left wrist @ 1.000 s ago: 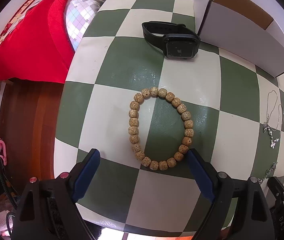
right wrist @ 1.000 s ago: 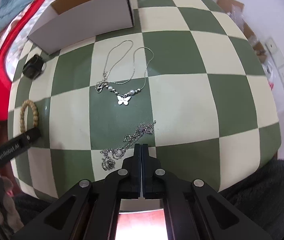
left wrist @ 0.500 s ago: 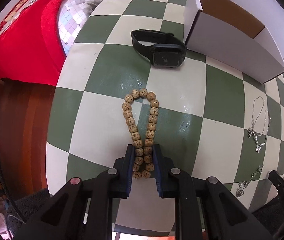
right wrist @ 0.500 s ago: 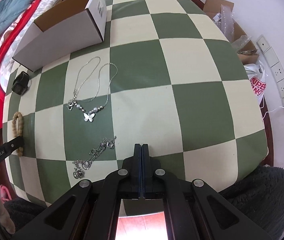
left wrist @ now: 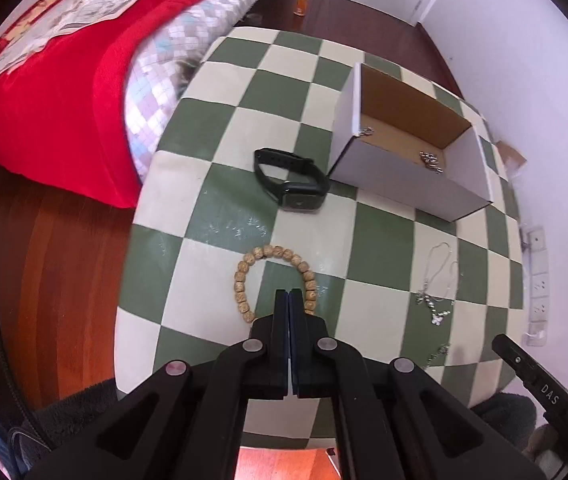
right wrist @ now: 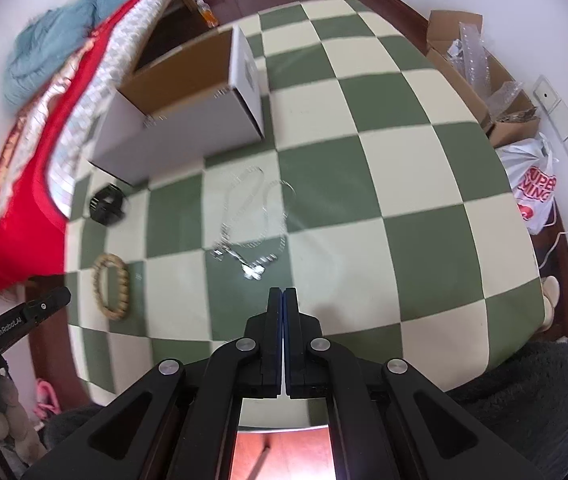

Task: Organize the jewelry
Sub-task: 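Carry the bracelet and chain into the white box and open both tools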

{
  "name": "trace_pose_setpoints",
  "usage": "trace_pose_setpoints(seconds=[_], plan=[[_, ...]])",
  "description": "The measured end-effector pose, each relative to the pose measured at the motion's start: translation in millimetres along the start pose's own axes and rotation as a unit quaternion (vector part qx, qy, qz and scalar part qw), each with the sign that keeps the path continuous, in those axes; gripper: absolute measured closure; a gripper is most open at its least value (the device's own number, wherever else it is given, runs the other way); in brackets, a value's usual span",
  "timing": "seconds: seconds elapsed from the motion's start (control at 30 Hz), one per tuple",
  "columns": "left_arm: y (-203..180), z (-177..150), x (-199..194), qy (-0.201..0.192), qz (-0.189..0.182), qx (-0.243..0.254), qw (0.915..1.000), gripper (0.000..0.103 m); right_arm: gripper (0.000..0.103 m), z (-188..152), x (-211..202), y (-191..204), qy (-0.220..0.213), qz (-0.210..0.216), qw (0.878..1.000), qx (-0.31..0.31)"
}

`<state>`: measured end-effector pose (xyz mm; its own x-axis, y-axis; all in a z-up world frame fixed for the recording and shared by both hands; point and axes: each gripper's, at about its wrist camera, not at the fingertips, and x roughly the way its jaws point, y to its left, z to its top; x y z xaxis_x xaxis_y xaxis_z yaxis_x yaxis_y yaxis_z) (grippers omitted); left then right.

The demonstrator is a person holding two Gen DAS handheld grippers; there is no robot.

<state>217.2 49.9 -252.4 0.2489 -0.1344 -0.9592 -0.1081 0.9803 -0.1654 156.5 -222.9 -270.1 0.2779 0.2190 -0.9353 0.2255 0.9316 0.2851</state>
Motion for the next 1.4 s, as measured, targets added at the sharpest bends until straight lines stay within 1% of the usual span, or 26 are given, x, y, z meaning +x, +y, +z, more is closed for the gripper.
trace_pose_setpoints(seconds=[0.07, 0.1, 0.17, 0.2, 0.23, 0.27, 0.3, 0.33, 0.37, 0.47, 0.53, 0.6, 0.63, 0.67, 0.7, 0.73, 0.77, 0.8, 0.83, 0.87, 0.97, 1.07, 1.23, 1.4], plan=[[12, 3, 11, 0.012, 0.005, -0.028, 0.9995, 0.102, 0.103, 7, -4, -3, -0.002, 0.015, 1.000, 0.003], [20, 4, 25, 0.036, 0.019, -0.043, 0.9982, 0.098, 0.103, 8, -5, -2, 0.002, 0.019, 1.000, 0.002], [27, 2, 44, 0.068, 0.034, -0.066, 0.9949, 0.090, 0.103, 10, -2, -4, 0.012, 0.033, 0.999, 0.015], [32, 2, 55, 0.083, 0.047, -0.070, 0.9929, 0.077, 0.102, 11, 3, -6, 0.028, 0.043, 0.998, 0.022], [37, 3, 64, 0.092, 0.052, -0.079, 0.9913, 0.061, 0.101, 9, 6, -11, 0.036, 0.049, 0.997, 0.039], [40, 3, 68, 0.091, 0.049, -0.082, 0.9913, 0.054, 0.098, 8, 12, -15, 0.046, 0.052, 0.996, 0.050], [41, 4, 70, 0.089, 0.049, -0.084, 0.9912, 0.052, 0.088, 7, 18, -19, 0.059, 0.054, 0.995, 0.059], [41, 4, 73, 0.088, 0.056, -0.082, 0.9911, 0.052, 0.080, 6, 23, -23, 0.067, 0.051, 0.994, 0.073], [39, 6, 74, 0.084, 0.065, -0.075, 0.9915, 0.052, 0.070, 5, 27, -26, 0.069, 0.048, 0.993, 0.080], [32, 9, 77, 0.086, 0.090, -0.056, 0.9906, 0.052, 0.070, 1, 42, -28, 0.080, 0.030, 0.993, 0.077], [29, 11, 78, 0.081, 0.105, -0.049, 0.9900, 0.051, 0.070, -3, 52, -25, 0.091, 0.024, 0.993, 0.071], [27, 12, 78, 0.073, 0.107, -0.044, 0.9906, 0.050, 0.069, -6, 61, -19, 0.098, 0.014, 0.993, 0.061], [26, 11, 79, 0.069, 0.106, -0.042, 0.9910, 0.052, 0.069, -8, 62, -15, 0.096, 0.005, 0.994, 0.054], [24, 11, 79, 0.067, 0.105, -0.039, 0.9914, 0.052, 0.069, -9, 63, -9, 0.088, -0.008, 0.995, 0.042], [22, 11, 79, 0.062, 0.104, -0.033, 0.9921, 0.056, 0.069, -11, 64, -1, 0.084, -0.027, 0.996, 0.022], [19, 10, 78, 0.056, 0.102, -0.027, 0.9928, 0.068, 0.069, -14, 65, 8, 0.079, -0.047, 0.996, 0.001], [15, 10, 77, 0.050, 0.102, -0.018, 0.9933, 0.078, 0.071, -17, 66, 16, 0.071, -0.064, 0.995, -0.018], [11, 10, 77, 0.048, 0.103, -0.007, 0.9935, 0.096, 0.085, -19, 68, 22, 0.066, -0.073, 0.995, -0.031], [8, 9, 77, 0.049, 0.105, -0.001, 0.9932, 0.097, 0.098, -22, 69, 28, 0.061, -0.083, 0.994, -0.048], [7, 9, 77, 0.048, 0.107, 0.005, 0.9930, 0.097, 0.099, -24, 70, 31, 0.059, -0.084, 0.993, -0.055], [5, 6, 72, 0.044, 0.097, 0.005, 0.9943, 0.097, 0.101, -26, 71, 35, 0.057, -0.077, 0.993, -0.063], [0, 3, 56, 0.026, 0.087, 0.013, 0.9958, 0.097, 0.101, -26, 67, 27, 0.055, -0.053, 0.996, -0.047], [-19, -5, 21, 0.006, 0.053, 0.037, 0.9979, 0.097, 0.101, -23, 36, 13, 0.029, -0.014, 0.999, -0.029], [-32, 0, -10, -0.018, 0.023, 0.046, 0.9985, 0.097, 0.101, -8, 3, 11, 0.006, 0.018, 1.000, -0.024]])
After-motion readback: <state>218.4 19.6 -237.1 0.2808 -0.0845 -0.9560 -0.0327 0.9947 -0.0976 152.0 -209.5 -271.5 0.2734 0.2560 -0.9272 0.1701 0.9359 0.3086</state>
